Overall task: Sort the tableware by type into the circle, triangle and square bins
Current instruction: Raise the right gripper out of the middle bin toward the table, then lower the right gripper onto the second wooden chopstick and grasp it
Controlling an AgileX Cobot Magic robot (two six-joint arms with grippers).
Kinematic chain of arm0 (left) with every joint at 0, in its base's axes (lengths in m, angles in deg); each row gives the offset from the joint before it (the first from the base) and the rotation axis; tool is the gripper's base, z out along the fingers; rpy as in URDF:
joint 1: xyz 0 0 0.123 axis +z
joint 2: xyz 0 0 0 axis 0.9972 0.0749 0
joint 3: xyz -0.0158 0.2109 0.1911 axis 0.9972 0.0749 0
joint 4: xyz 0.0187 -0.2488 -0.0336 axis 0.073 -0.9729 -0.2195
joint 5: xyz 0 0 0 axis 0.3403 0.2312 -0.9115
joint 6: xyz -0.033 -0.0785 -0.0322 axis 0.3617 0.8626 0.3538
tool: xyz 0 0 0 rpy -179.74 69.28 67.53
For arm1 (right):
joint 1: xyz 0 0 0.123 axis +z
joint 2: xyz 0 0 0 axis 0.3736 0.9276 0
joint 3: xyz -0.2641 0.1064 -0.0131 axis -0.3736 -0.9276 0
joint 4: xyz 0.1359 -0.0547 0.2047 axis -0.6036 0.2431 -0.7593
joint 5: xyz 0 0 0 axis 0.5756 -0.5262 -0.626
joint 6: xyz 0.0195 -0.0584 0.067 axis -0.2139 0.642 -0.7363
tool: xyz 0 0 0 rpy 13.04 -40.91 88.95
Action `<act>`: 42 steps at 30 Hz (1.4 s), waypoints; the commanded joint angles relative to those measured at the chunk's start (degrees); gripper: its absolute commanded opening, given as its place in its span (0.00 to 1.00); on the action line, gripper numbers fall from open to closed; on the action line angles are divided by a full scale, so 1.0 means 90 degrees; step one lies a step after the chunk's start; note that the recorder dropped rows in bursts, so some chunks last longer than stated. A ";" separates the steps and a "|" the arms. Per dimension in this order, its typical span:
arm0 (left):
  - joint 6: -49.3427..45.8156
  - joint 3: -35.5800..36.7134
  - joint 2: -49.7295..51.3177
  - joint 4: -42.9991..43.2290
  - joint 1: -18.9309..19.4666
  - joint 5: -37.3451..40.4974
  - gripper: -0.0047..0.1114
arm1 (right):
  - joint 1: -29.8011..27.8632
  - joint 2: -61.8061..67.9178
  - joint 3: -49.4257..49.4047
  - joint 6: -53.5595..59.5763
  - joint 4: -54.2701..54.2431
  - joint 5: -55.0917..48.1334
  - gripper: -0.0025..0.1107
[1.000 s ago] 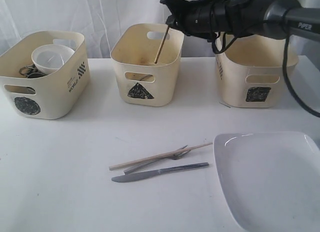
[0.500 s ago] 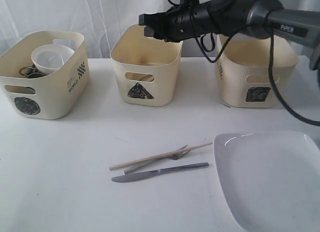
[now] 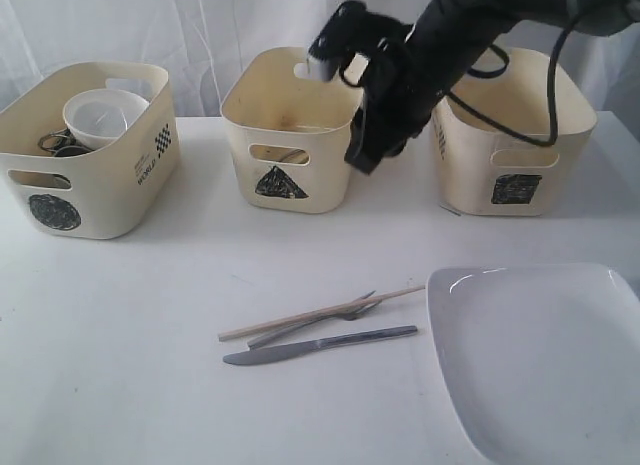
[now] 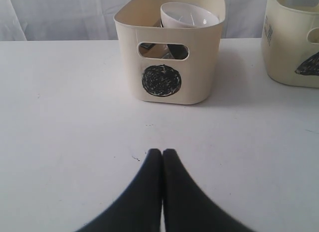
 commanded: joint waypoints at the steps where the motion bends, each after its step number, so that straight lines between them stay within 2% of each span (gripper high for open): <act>1: 0.0029 0.0028 -0.0028 0.0000 0.0004 -0.0033 0.04 | 0.0313 -0.0074 -0.0437 0.0748 0.0382 -0.0580 0.32; 12: 0.0029 0.0028 -0.0028 0.0000 0.0004 -0.0033 0.04 | 0.0892 0.0083 -0.1393 0.0917 0.0517 -0.0111 0.32; 35: 0.0029 0.0028 -0.0028 0.0000 0.0004 -0.0033 0.04 | 0.0890 0.0915 -0.1541 0.0917 0.0517 0.0241 0.32; 38: 0.0029 0.0028 -0.0028 0.0000 0.0004 -0.0033 0.04 | 0.0890 0.0915 -0.1541 0.0917 0.0517 0.0241 0.29; 42: 0.0029 0.0028 -0.0028 0.0000 0.0004 -0.0033 0.04 | 0.0890 0.0915 -0.1541 0.0893 0.0517 0.0220 0.10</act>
